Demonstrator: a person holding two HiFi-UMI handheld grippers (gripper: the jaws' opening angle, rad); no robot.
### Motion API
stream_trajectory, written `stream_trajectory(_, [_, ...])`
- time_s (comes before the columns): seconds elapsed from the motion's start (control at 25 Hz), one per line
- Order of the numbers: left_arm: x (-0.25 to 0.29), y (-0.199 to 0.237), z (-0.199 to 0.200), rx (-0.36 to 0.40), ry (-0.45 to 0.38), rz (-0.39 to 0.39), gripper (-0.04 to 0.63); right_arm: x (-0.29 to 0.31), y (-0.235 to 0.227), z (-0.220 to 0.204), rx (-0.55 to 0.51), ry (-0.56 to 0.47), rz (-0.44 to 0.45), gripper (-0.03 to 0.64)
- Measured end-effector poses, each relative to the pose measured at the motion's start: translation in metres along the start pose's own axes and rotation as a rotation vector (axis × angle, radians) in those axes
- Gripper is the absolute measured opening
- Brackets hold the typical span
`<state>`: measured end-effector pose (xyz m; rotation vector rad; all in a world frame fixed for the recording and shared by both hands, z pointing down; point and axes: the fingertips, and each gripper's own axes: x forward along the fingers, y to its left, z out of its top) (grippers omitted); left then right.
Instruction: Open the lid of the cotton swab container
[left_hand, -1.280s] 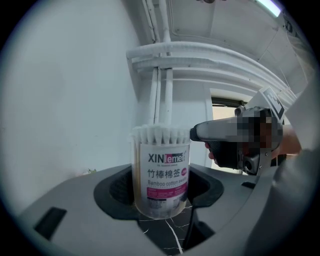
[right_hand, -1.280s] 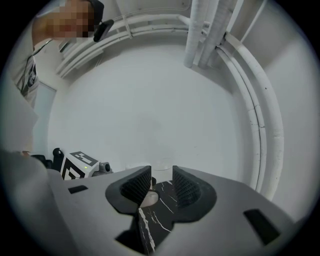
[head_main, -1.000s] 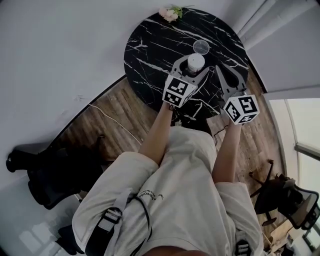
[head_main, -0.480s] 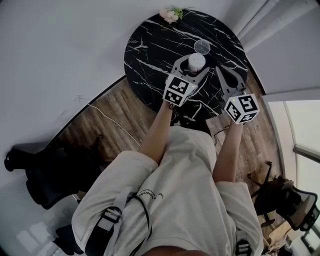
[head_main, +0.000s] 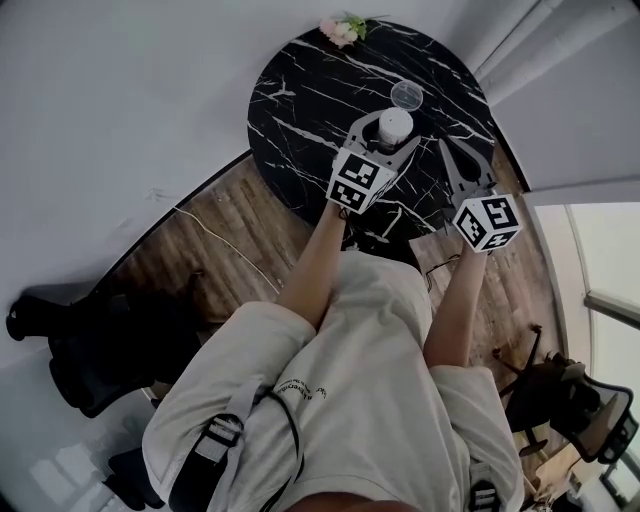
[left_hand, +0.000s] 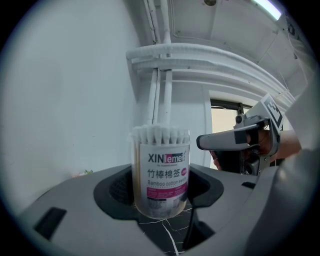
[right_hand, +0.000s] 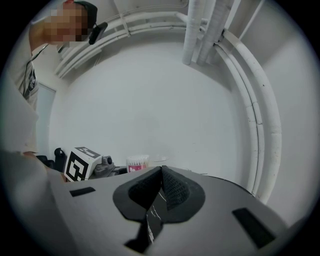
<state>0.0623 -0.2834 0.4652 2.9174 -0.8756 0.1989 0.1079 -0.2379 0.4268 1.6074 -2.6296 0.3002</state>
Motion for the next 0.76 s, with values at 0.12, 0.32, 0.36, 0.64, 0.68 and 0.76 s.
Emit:
stream_trajectory(0.12, [0.002, -0.005, -0.001, 0.006, 0.005, -0.012, 0.262, -0.004, -0.003, -0.001, 0.007, -0.006, -0.009, 0.034])
stream_trajectory(0.32, [0.004, -0.009, -0.001, 0.035, 0.008, -0.016, 0.261, -0.010, -0.009, 0.001, 0.028, -0.025, -0.024, 0.034])
stream_trajectory(0.36, [0.004, -0.009, 0.001, 0.054, 0.008, -0.011, 0.262, -0.011, -0.009, 0.000, 0.028, -0.023, -0.023, 0.034])
stream_trajectory(0.64, [0.006, -0.013, 0.004, 0.087, 0.014, -0.029, 0.262, -0.014, -0.013, -0.002, 0.038, -0.019, -0.032, 0.034])
stream_trajectory(0.68, [0.007, -0.013, 0.003, 0.089, 0.017, -0.034, 0.262, -0.014, -0.013, -0.002, 0.039, -0.021, -0.034, 0.034])
stream_trajectory(0.76, [0.008, -0.015, 0.003, 0.097, 0.024, -0.043, 0.261, -0.014, -0.015, 0.000, 0.041, -0.024, -0.037, 0.034])
